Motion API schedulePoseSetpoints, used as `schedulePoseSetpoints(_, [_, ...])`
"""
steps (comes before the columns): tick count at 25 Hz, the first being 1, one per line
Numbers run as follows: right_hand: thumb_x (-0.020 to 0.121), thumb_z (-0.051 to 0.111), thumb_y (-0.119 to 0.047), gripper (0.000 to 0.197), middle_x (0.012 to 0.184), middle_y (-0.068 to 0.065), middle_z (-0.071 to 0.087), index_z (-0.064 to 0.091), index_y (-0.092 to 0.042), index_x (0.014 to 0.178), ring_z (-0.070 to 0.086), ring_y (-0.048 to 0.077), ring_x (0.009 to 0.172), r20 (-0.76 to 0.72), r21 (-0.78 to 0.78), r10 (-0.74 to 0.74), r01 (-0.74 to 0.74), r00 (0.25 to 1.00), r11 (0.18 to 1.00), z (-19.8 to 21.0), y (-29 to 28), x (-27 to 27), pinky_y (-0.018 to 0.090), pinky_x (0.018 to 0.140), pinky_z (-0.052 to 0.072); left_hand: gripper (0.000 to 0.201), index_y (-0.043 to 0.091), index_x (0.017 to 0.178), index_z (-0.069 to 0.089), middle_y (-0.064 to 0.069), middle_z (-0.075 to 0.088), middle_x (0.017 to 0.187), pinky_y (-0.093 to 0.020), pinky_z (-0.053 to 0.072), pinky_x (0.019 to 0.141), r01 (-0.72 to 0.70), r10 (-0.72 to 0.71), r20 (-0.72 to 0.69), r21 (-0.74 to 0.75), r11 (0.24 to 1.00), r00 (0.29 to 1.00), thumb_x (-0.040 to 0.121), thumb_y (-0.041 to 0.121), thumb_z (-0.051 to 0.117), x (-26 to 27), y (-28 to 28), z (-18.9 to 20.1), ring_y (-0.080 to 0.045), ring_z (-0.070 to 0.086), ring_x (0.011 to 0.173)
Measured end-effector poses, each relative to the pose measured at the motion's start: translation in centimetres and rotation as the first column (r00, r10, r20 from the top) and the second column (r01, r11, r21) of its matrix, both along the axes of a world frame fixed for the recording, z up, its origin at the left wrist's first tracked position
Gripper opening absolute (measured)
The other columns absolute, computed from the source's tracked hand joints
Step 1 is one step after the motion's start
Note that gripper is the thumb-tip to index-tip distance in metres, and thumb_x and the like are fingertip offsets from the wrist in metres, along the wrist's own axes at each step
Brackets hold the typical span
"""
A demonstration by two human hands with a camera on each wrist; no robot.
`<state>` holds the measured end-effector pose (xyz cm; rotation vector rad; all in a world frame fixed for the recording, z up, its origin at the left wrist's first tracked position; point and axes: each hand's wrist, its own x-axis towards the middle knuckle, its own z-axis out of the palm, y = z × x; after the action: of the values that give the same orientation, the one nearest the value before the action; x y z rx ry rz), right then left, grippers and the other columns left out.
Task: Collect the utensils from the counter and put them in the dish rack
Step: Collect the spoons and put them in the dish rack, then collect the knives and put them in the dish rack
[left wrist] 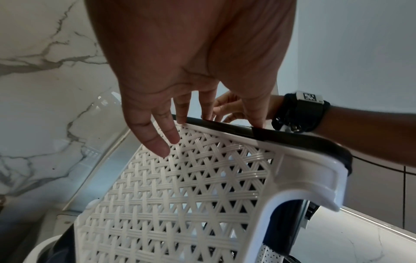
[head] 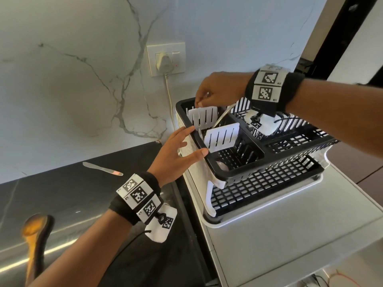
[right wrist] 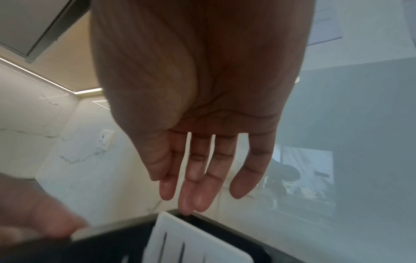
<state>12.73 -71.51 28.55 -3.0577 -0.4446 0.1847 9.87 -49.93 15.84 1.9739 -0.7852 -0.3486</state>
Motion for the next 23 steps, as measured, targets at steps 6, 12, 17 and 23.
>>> schedulePoseSetpoints(6, [0.097,0.055,-0.035,0.026,0.105,-0.005,0.074,0.072,-0.025,0.115,0.064,0.011,0.095,-0.004,0.065,0.138,-0.138,0.990,0.988,0.8,8.7,2.6,0.026,0.087,0.041,0.053,0.033,0.137,0.048,0.016,0.046,0.142,-0.027,0.047,0.098,-0.074,0.074,-0.032,0.003,0.997,0.997,0.088,0.040,0.067,-0.5,6.7,-1.6,-0.004,0.046,0.128])
schedulePoseSetpoints(12, [0.094,0.060,-0.034,0.024,0.090,-0.011,0.065,0.073,-0.028,0.112,0.059,0.010,0.081,-0.048,0.076,0.366,-0.362,0.929,0.929,-3.2,23.2,3.9,0.026,0.081,0.044,0.037,0.033,0.123,0.058,0.016,0.055,0.124,-0.035,0.049,0.098,-0.338,0.341,-0.013,0.109,0.935,0.940,0.087,0.035,0.067,-1.4,23.1,-6.3,0.001,0.050,0.119])
schedulePoseSetpoints(17, [0.094,0.059,-0.037,0.034,0.112,-0.005,0.067,0.067,-0.025,0.125,0.063,0.017,0.103,-0.161,0.109,0.363,-0.349,0.918,0.931,-14.1,35.1,4.9,0.027,0.086,0.043,0.052,0.022,0.120,0.065,-0.002,0.060,0.123,-0.041,0.042,0.104,-0.531,0.535,0.138,0.467,0.707,0.833,0.075,0.047,0.064,-5.1,40.3,-13.2,-0.024,0.056,0.117])
schedulePoseSetpoints(23, [0.088,0.055,-0.032,0.054,0.148,0.018,0.040,0.046,-0.006,0.135,0.048,0.045,0.128,-0.149,0.008,-0.099,0.102,0.984,0.995,-27.3,36.8,10.6,0.051,0.105,0.043,0.067,0.030,0.141,0.048,0.000,0.038,0.151,-0.035,0.030,0.116,-0.385,0.436,0.110,0.687,0.616,0.893,0.079,0.044,0.071,-7.6,48.4,-17.8,-0.023,0.034,0.139])
